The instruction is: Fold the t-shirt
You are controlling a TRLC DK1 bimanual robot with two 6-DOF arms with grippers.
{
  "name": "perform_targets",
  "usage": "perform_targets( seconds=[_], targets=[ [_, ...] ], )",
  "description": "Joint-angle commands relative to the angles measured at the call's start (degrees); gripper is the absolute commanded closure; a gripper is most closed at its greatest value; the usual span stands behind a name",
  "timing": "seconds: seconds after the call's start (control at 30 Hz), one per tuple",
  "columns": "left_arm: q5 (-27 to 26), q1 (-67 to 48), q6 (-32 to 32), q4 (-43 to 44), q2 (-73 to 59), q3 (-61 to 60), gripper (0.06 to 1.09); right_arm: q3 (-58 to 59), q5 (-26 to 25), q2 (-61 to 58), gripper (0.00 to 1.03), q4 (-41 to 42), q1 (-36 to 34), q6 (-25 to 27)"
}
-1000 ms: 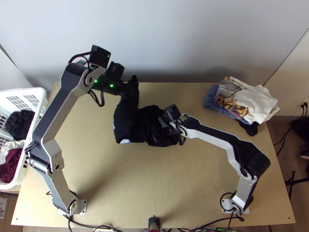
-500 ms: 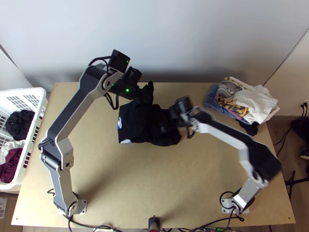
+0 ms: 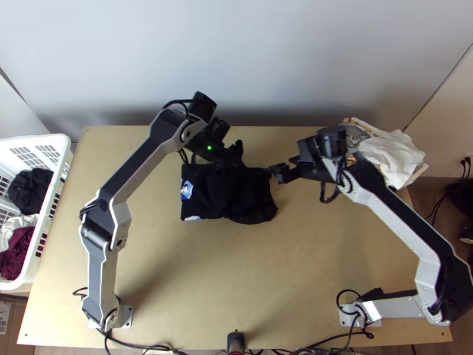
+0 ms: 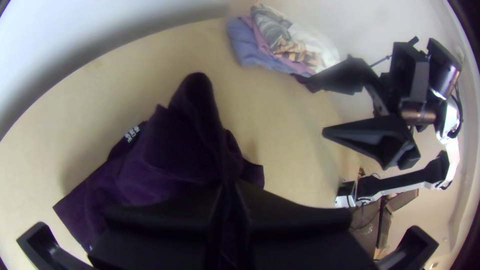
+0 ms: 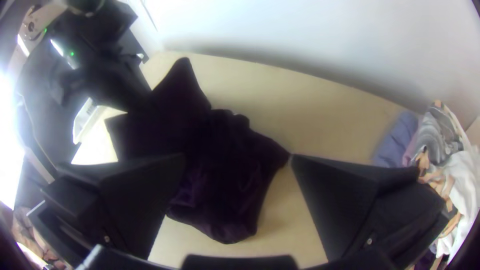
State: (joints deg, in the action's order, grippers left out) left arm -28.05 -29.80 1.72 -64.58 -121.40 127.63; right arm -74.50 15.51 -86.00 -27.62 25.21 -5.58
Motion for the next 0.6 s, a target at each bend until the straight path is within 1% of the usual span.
perform_targets(
  seconds=[0.0, 0.1, 0.2, 0.23, 0.27, 0.3, 0.37, 0.4, 0.57],
  targets=[
    [-0.07, -1.84, 0.75, 2.79, -5.16, 0.16, 1.05, -0.47, 0.22, 4.43, 0.05, -2.71, -2.98, -0.39],
    [0.02, -3.24, 1.36, 4.28, -8.32, 1.39, 1.05, 1.11, 0.22, 6.02, 0.05, -3.06, -4.65, -1.01],
    [-0.07, -4.39, 1.36, 5.87, -11.57, 2.53, 1.05, 3.22, 0.22, 7.51, 0.05, -3.32, -4.91, -1.27],
    [-0.07, -4.74, 1.45, 6.39, -12.28, 2.8, 1.03, 3.84, 0.31, 7.95, 0.05, -3.58, -4.91, -1.18],
    [-0.07, -5.0, 1.36, 6.83, -12.89, 3.06, 0.9, 4.36, 0.31, 8.3, 0.05, -3.85, -4.91, -1.18],
    [-0.07, -5.18, 1.54, 7.1, -13.24, 3.24, 0.69, 4.89, 0.31, 8.74, 0.05, -3.94, -4.91, -1.18],
    [-0.07, -5.27, 1.8, 7.18, -13.33, 3.24, 0.14, 5.51, 0.31, 9.36, 0.05, -4.29, -5.0, -1.1],
    [-0.07, -5.09, 1.8, 6.83, -13.07, 3.15, 0.1, 5.86, 0.31, 9.62, 0.05, -4.38, -5.09, -1.01],
    [-0.16, -1.84, 1.71, 3.32, -7.27, 3.15, 0.1, 6.56, 0.31, 9.88, 0.05, -4.38, -5.44, -1.1]
  ],
)
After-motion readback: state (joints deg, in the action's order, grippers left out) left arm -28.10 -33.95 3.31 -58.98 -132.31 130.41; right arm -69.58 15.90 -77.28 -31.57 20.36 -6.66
